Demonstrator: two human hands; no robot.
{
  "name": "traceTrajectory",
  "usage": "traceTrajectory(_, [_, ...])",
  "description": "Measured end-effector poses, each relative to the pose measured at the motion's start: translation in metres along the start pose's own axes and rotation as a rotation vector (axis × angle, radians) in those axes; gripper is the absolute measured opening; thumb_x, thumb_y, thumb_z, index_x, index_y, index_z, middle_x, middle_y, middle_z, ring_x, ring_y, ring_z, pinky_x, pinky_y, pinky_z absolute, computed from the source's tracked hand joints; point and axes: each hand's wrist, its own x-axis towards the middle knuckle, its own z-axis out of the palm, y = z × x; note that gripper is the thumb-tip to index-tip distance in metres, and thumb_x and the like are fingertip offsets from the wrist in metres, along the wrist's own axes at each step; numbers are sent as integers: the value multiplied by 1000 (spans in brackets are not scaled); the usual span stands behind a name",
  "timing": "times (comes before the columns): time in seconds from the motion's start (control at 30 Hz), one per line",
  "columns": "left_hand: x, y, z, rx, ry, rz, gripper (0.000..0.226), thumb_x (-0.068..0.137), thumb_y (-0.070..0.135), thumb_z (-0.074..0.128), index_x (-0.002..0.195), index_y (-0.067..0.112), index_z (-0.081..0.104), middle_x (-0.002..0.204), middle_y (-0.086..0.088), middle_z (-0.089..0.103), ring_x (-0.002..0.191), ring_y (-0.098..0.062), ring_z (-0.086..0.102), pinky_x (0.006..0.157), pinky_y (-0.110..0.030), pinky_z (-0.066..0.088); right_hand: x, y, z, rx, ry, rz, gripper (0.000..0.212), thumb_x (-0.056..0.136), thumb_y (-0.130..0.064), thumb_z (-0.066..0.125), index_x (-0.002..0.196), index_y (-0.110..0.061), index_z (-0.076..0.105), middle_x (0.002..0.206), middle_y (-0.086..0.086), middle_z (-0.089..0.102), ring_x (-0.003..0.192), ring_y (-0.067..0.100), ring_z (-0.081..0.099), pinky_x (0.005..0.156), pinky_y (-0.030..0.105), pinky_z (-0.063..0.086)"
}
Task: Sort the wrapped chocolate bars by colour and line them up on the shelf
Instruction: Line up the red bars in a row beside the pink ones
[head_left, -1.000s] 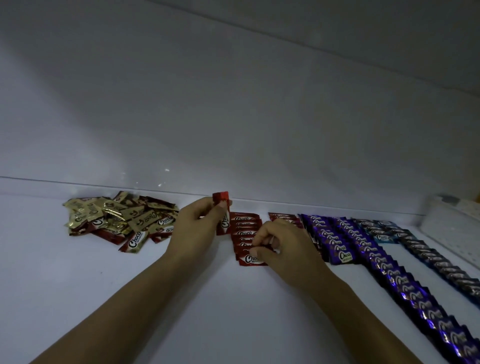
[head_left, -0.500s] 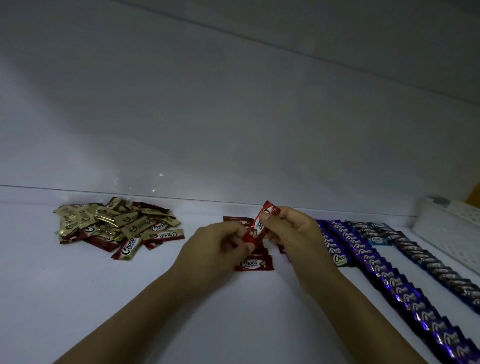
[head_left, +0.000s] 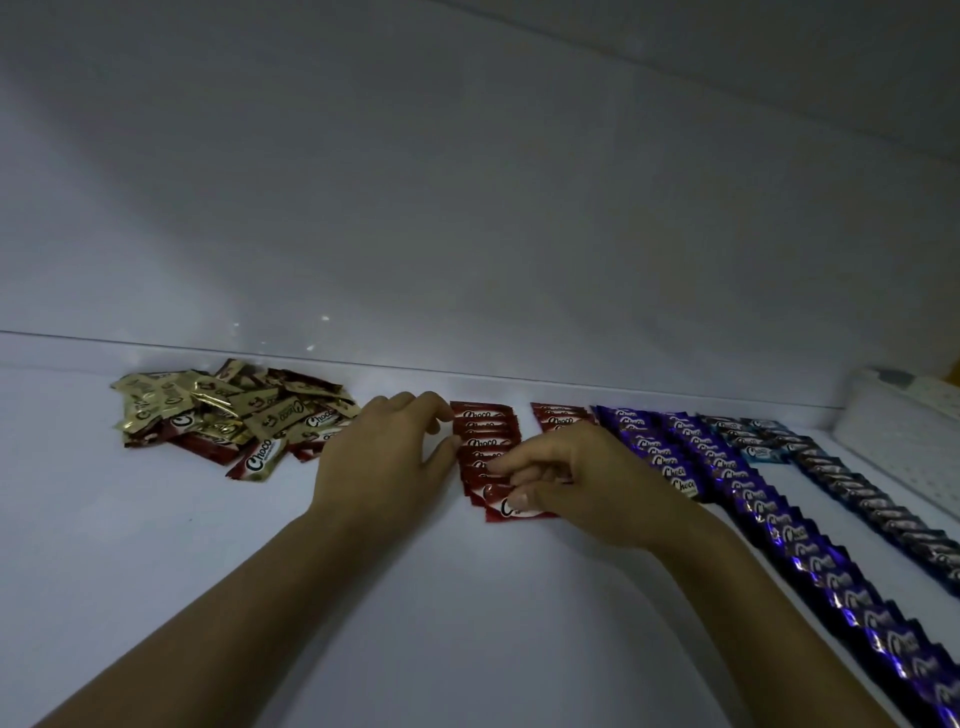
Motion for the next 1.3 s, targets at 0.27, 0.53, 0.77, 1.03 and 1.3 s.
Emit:
traceTrajectory(0.27, [1,-1,5,3,-5,-12,28,93,46,49,115,32,57,101,16,58,85,-3,44,67,-25,38,2,-1,7,-169,69,-23,14,77,-20,77,91,-20,77,76,-22,57,78,-7,57,69,4,42])
traceTrajectory(0.53, [0,0,2,14,-48,69,30,95,42,48,120,28,57,108,11,61,92,-5,46,70,-24,38,5,3,14,-176,139,-12,15,72,-21,81,81,-21,69,80,-14,57,75,4,57,70,18,48])
traceTrajectory(0.77, [-7,0,-12,4,-37,94,26,96,34,49,119,26,60,108,10,61,96,-9,49,73,-23,36,-1,9,-2,-34,178,62,13,74,-16,80,82,-19,70,72,-13,59,58,-13,55,52,5,40])
traceTrajectory(1.03, [-14,2,-15,-31,-65,48,25,96,33,51,118,26,61,106,10,60,98,-11,51,79,-27,43,-4,15,1,-142,107,70,18,70,-26,82,87,-22,74,85,-13,66,76,-1,60,65,7,42])
traceTrajectory(1.3, [-13,-1,-13,-56,-117,36,25,96,34,52,118,25,60,99,14,52,95,-8,47,75,-24,38,-4,14,2,-157,112,76,21,70,-30,82,87,-22,74,82,-14,65,72,-3,58,67,13,44])
